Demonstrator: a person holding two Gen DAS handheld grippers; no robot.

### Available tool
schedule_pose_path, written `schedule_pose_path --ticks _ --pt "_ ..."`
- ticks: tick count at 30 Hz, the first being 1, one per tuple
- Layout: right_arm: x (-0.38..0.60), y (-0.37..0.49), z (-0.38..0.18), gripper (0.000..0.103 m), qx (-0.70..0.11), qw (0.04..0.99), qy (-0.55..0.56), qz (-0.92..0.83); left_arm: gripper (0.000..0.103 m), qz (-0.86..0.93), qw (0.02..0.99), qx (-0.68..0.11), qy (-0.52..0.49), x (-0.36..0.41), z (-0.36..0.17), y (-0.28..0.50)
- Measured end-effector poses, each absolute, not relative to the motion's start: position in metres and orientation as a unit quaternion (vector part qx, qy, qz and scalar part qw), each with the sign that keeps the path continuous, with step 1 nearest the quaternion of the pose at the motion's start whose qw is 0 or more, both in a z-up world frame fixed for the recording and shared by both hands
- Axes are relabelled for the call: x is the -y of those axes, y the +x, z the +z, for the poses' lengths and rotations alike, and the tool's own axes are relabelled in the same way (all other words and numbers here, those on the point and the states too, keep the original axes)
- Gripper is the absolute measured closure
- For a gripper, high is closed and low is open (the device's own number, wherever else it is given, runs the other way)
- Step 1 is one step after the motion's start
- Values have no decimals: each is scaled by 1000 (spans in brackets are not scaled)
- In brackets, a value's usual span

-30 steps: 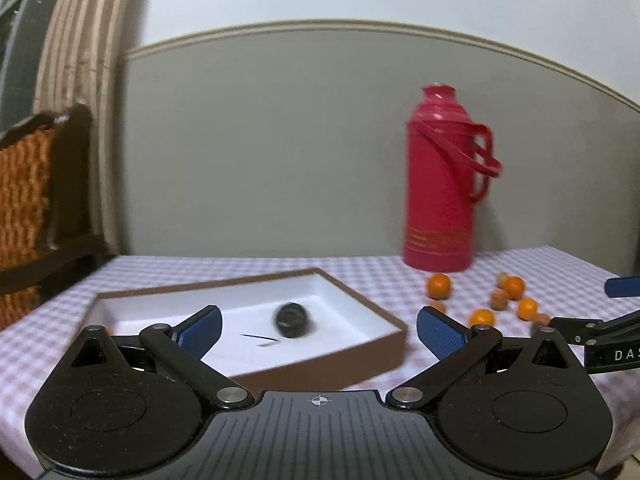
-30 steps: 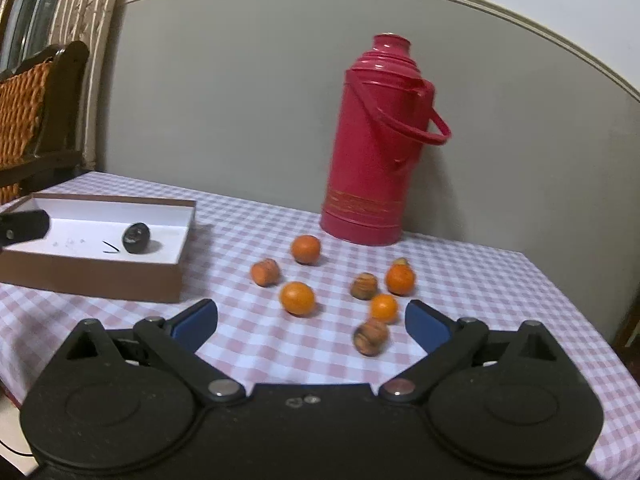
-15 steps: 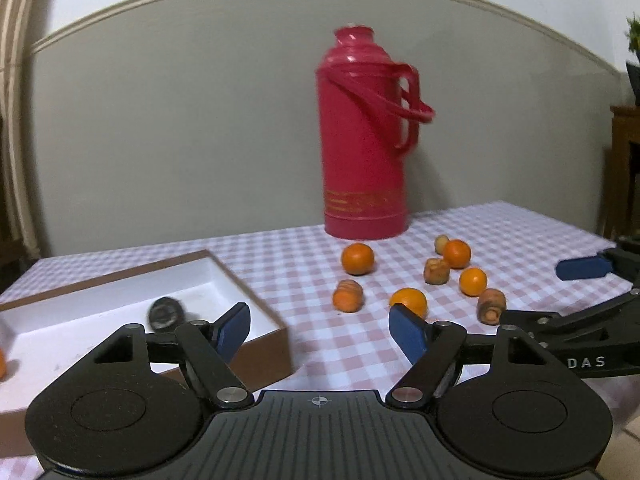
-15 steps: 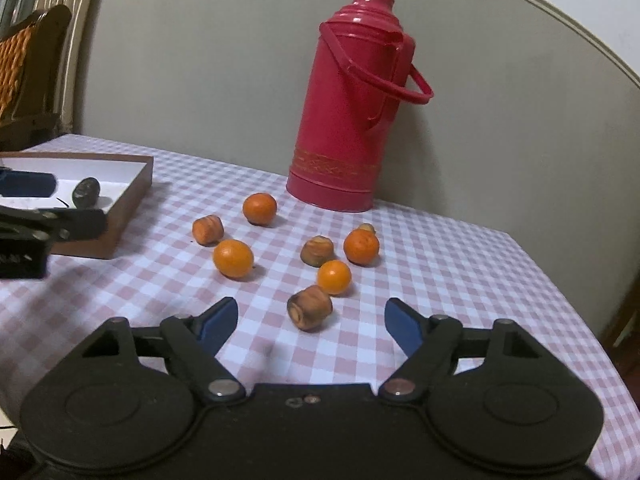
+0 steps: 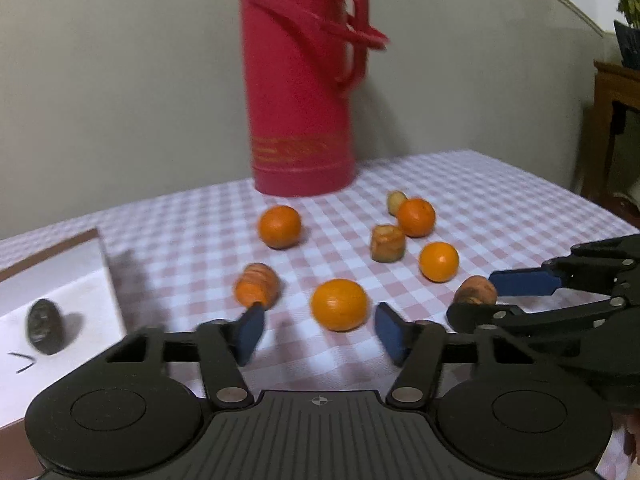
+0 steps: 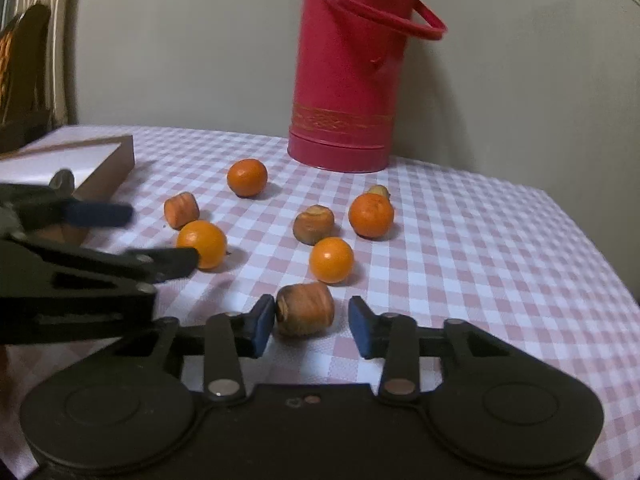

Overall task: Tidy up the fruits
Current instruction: 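Grasp an orange with the left tool while the right tool grasps a brown nut, then move both held items over the tray and open both tools to release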

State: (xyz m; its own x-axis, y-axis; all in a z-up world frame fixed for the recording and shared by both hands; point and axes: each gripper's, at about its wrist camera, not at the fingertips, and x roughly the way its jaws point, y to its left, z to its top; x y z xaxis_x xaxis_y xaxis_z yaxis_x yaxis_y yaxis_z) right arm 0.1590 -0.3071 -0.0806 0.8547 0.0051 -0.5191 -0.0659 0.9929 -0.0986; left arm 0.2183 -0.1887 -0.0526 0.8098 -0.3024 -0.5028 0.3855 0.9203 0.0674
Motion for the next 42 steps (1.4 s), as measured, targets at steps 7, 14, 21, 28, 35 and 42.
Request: schedule_pose_path --ticks 7,14,21,28,35,42 --pt "311 164 -80 83 -279 959 -47 16 58 -187 934 -292 85 206 -57 233" --pt "309 161 -80 83 -279 959 -45 12 67 -174 939 -284 82 209 -57 236" --pt "315 153 -70 83 -252 967 -32 -1 67 -167 948 -259 75 199 -52 226" --pt "308 135 -57 83 -227 973 -31 3 67 -163 954 -241 73 179 -36 201" --pt "290 113 -41 83 -191 981 -16 20 67 -139 964 -220 64 145 -23 165" --pt "258 92 -37 83 -176 983 -26 53 67 -104 973 -196 57 102 -13 131"
